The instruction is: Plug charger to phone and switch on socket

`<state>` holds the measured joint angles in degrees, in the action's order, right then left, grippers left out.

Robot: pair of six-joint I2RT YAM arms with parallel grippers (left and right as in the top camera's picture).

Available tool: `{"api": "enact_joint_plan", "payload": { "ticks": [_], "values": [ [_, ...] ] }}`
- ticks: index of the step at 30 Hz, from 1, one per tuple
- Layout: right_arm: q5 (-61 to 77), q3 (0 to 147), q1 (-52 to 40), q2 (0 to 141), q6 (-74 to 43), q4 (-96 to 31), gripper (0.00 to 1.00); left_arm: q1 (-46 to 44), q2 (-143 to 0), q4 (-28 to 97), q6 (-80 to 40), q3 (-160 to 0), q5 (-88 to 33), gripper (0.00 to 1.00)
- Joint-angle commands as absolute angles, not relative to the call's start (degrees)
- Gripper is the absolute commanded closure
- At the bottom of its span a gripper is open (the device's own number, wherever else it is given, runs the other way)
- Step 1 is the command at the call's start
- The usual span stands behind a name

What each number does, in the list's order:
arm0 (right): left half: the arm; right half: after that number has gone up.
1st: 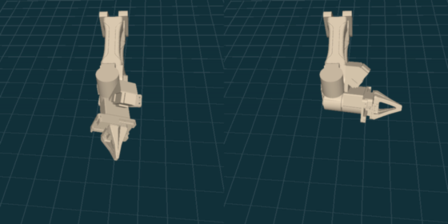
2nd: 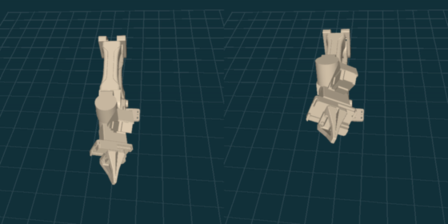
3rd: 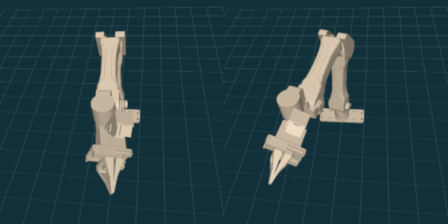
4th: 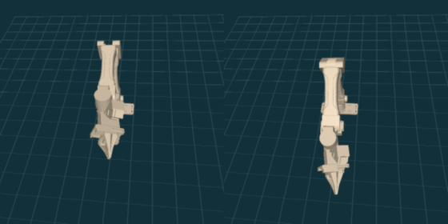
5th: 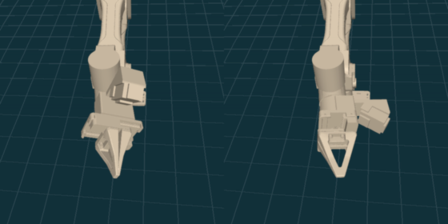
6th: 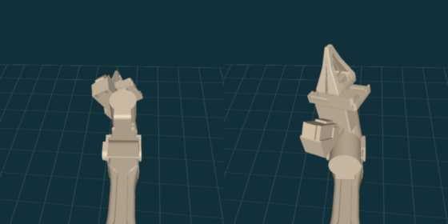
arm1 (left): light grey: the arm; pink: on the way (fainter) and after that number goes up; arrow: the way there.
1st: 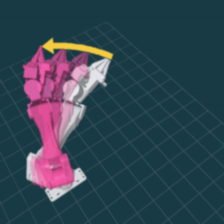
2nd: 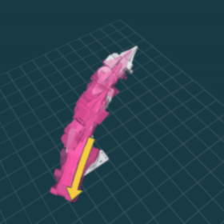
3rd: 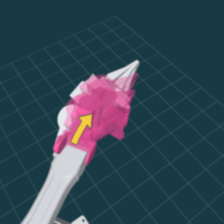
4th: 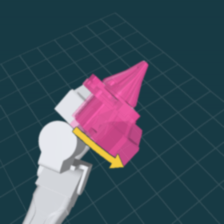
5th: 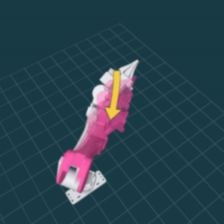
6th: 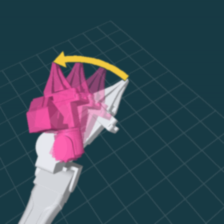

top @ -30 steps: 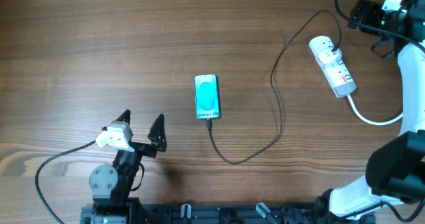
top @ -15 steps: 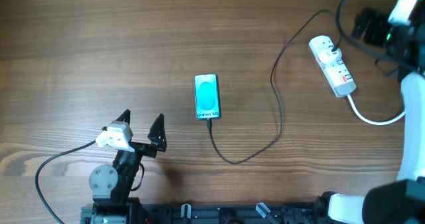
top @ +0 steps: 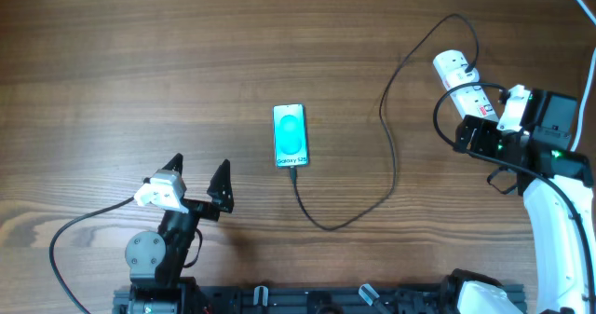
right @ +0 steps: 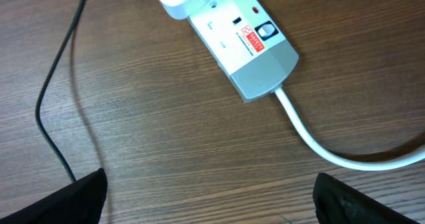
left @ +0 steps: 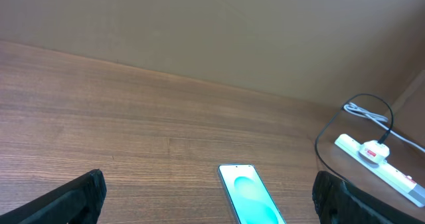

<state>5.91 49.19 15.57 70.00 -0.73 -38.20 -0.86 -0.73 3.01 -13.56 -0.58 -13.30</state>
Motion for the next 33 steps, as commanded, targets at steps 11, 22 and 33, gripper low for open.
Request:
{"api": "enact_joint_plan", "payload": {
  "ticks": [11, 22, 33],
  "values": [
    [5.02, 48.99, 13.63, 64.69, 0.01, -37.95, 0.00, -1.17, -0.16, 3.29, -12.38, -0.32, -12.53, 0.00],
    [11.81, 40.82, 6.17, 63.07, 9.10, -17.65, 0.00, -1.17, -0.16, 3.29, -12.38, -0.32, -12.53, 0.00],
    [13.85, 21.23, 6.17, 57.58, 9.04, -1.78, 0.00, -1.17, -0.16, 3.29, -12.38, -0.34, -12.53, 0.00]
  ]
}}
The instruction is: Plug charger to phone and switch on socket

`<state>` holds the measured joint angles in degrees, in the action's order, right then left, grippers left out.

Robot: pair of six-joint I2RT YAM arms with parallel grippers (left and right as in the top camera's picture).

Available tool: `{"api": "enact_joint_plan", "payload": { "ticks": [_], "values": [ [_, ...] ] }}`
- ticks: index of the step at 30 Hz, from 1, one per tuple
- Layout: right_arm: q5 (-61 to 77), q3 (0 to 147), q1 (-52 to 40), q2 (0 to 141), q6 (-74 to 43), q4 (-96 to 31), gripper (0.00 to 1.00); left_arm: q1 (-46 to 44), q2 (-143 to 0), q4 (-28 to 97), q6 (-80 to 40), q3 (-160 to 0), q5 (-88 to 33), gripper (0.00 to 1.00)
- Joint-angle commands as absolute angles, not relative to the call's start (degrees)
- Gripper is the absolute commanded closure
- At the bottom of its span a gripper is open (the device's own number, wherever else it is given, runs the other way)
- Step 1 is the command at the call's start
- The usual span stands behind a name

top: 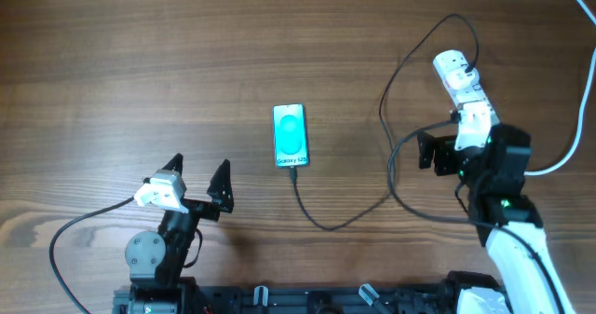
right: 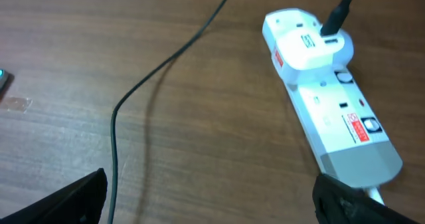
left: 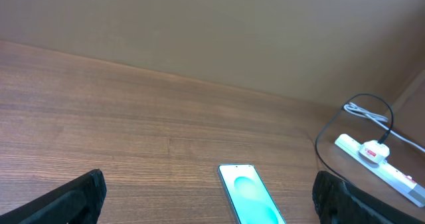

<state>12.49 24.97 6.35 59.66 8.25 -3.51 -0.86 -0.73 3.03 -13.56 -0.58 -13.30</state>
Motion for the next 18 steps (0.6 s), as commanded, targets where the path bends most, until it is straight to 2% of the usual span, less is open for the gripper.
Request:
{"api": "enact_joint_plan", "payload": {
  "ticks": [1, 11, 18],
  "values": [
    [13.85, 19.11, 6.17, 56.75, 9.02, -0.47, 0.00, -1.17, -0.16, 3.29, -12.38, -0.32, -12.53, 0.00],
    [14.09, 0.84, 6.17, 46.65, 8.73, 14.66, 0.00, -1.17, -0.16, 3.29, -12.38, -0.34, -12.53, 0.00],
    [14.06, 0.30, 6.17, 42.57, 7.33, 10.52, 0.00, -1.17, -0.16, 3.29, -12.38, -0.32, -12.53, 0.00]
  ]
}}
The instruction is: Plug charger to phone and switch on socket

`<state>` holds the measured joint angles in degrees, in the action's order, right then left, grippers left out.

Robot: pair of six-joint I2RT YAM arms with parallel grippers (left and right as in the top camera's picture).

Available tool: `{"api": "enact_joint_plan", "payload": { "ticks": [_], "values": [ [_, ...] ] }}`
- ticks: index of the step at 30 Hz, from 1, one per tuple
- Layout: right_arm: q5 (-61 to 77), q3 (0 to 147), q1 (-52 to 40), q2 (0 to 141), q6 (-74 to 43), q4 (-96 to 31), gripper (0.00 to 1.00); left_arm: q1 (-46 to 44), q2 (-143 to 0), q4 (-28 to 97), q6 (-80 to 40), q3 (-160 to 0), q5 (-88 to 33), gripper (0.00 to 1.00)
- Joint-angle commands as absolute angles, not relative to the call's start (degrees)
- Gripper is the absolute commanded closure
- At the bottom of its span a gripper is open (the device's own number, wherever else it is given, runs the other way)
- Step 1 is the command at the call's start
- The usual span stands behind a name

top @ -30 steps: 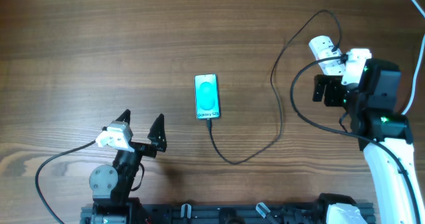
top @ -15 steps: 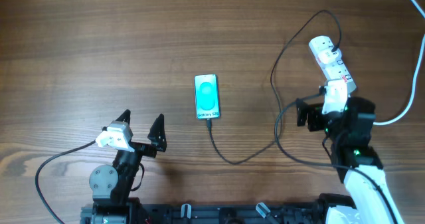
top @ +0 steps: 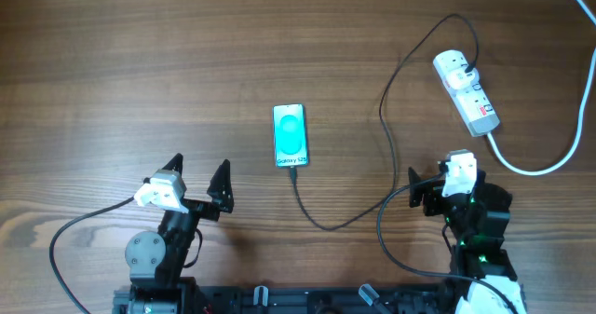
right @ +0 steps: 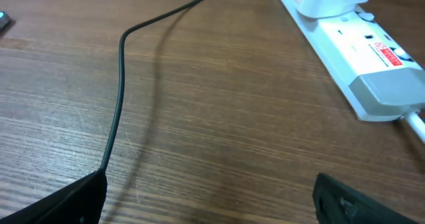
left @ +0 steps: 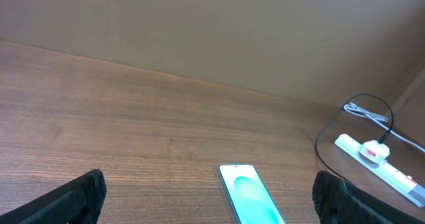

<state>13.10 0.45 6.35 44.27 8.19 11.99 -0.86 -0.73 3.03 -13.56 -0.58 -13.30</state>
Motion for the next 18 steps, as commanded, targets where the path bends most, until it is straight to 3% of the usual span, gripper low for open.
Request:
{"api": "enact_joint_plan", "payload": {
  "ticks": [1, 8, 18],
  "values": [
    [14.06, 0.30, 6.17, 41.65, 7.35, 9.34, 0.00, -1.17, -0.16, 3.29, -12.38, -0.34, -12.53, 0.00],
    [13.50, 0.30, 6.17, 32.91, 7.40, 0.93, 0.00, -1.17, -0.16, 3.29, -12.38, -0.34, -12.53, 0.00],
    [13.41, 0.30, 6.17, 19.33, 5.34, 0.89, 0.00, -1.17, -0.16, 3.29, -12.38, -0.32, -12.53, 0.00]
  ]
}}
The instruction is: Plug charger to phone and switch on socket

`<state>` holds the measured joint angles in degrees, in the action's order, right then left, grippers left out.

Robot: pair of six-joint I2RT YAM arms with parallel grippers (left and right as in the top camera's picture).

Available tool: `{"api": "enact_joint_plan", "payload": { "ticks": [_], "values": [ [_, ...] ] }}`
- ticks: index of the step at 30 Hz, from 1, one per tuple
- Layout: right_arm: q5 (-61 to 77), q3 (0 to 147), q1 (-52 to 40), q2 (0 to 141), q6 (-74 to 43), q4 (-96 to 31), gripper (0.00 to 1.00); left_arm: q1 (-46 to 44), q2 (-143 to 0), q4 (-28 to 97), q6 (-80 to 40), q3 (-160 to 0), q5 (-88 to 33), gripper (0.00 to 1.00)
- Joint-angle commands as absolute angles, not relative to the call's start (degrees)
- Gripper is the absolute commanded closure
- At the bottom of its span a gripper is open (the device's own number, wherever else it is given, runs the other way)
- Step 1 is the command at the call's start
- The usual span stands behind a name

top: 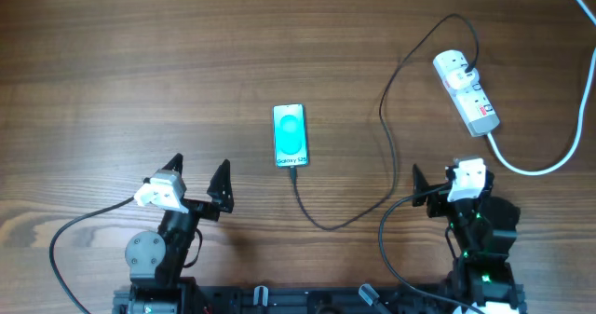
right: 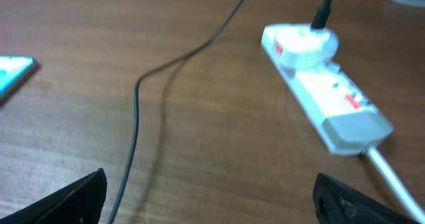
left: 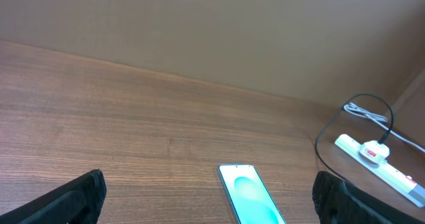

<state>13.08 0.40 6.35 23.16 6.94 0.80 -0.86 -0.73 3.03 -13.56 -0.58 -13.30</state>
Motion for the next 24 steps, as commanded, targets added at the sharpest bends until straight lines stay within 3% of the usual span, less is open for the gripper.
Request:
{"api": "enact_joint_plan", "payload": {
  "ticks": [1, 9, 24],
  "values": [
    [13.41, 0.30, 6.17, 17.67, 5.34, 0.89, 0.01, -1.17, -0.16, 3.29, -12.38, -0.34, -12.53, 0.00],
    [13.41, 0.30, 6.15, -0.16, 3.88, 1.17, 0.00, -1.17, -0.16, 3.29, -12.38, -0.32, -12.53, 0.00],
    [13.82, 0.30, 6.07, 0.21, 4.14, 1.08, 0.00, -1.17, -0.27, 3.29, -12.38, -0.32, -12.53, 0.00]
  ]
}}
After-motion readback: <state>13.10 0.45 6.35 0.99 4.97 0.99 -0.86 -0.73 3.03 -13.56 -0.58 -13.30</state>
